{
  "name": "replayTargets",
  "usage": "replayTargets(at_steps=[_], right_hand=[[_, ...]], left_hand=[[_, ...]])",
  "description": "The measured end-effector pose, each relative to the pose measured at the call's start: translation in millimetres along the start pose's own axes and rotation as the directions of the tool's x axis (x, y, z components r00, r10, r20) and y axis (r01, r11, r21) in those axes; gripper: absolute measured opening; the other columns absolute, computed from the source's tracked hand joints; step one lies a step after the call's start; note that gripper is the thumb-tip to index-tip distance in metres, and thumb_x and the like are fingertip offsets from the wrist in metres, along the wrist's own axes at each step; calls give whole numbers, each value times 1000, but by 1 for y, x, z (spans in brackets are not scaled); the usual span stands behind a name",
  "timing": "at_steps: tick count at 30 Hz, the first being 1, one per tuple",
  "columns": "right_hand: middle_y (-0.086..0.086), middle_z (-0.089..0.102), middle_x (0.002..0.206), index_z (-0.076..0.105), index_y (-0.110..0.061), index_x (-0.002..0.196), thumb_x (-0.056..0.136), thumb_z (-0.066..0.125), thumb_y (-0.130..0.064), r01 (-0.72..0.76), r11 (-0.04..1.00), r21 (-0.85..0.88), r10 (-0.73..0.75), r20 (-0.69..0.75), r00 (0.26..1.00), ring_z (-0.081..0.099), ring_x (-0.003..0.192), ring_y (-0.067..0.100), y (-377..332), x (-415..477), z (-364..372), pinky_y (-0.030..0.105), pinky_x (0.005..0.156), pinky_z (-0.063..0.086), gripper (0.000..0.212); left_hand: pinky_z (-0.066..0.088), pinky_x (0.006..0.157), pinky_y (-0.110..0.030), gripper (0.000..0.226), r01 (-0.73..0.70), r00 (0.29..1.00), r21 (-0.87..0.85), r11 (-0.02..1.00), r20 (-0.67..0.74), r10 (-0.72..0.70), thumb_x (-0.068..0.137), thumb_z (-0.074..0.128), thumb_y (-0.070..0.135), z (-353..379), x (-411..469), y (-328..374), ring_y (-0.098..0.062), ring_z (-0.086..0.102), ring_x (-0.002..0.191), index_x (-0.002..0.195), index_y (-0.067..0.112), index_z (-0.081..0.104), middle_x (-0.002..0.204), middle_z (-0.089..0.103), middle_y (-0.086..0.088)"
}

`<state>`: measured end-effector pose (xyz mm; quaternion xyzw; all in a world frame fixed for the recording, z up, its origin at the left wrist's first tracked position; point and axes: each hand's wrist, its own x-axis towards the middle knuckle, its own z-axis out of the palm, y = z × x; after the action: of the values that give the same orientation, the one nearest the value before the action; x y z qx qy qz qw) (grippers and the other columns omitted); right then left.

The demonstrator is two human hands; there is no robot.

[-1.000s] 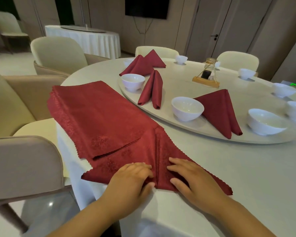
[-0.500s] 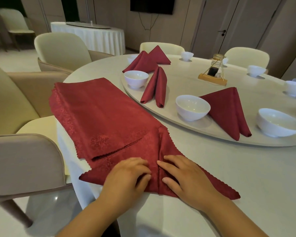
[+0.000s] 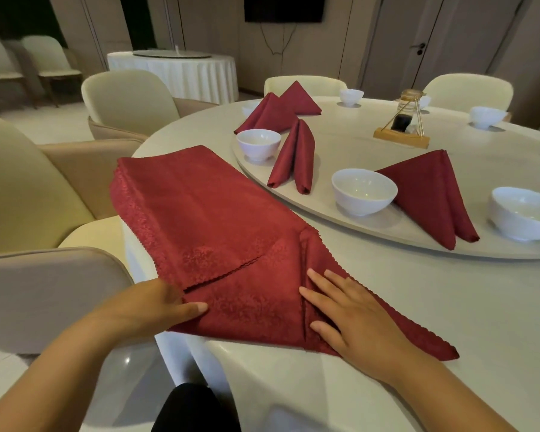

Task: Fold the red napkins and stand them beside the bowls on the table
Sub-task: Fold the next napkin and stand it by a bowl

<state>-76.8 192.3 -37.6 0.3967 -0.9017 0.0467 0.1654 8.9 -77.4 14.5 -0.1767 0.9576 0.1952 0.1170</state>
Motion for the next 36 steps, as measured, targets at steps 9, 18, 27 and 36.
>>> replayTargets(at_steps=[9, 18, 27, 36], right_hand=[[-5, 61, 123, 53, -30, 120, 98, 3, -45, -42, 999, 12, 40, 141, 989, 58, 112, 13, -1, 0, -2, 27, 102, 25, 57], [-12, 62, 119, 60, -32, 117, 98, -1, -46, -60, 997, 55, 43, 275, 961, 59, 109, 6, -2, 2, -10, 29, 100, 24, 65], [-11, 30, 147, 23, -29, 143, 74, 7, -56, -169, 937, 305, 135, 130, 982, 19, 136, -2, 10, 1, -26, 1, 97, -18, 75], [-12, 32, 144, 31, -28, 138, 86, 29, -46, -464, 849, 253, 397, 272, 876, 15, 138, 4, 55, -56, -45, 17, 108, -7, 55]], left_hand=[[38, 43, -14, 32, 61, 995, -625, 778, 104, 6, 57, 63, 44, 8, -14, -15, -3, 56, 50, 57, 12, 60, 56, 62, 3], [51, 53, -15, 18, -133, 991, -872, 471, -127, 45, 57, 74, 28, -7, -14, 7, -6, 61, 55, 52, 12, 68, 63, 66, -5], [55, 65, -17, 31, -321, 945, -852, 414, -257, 204, 81, 65, 8, -34, -16, 83, -8, 63, 62, 51, 15, 68, 64, 67, -1], [52, 59, -13, 21, -385, 905, -801, 459, -229, 360, 79, 66, 9, -19, -10, 158, -3, 58, 56, 58, 10, 65, 57, 62, 4]])
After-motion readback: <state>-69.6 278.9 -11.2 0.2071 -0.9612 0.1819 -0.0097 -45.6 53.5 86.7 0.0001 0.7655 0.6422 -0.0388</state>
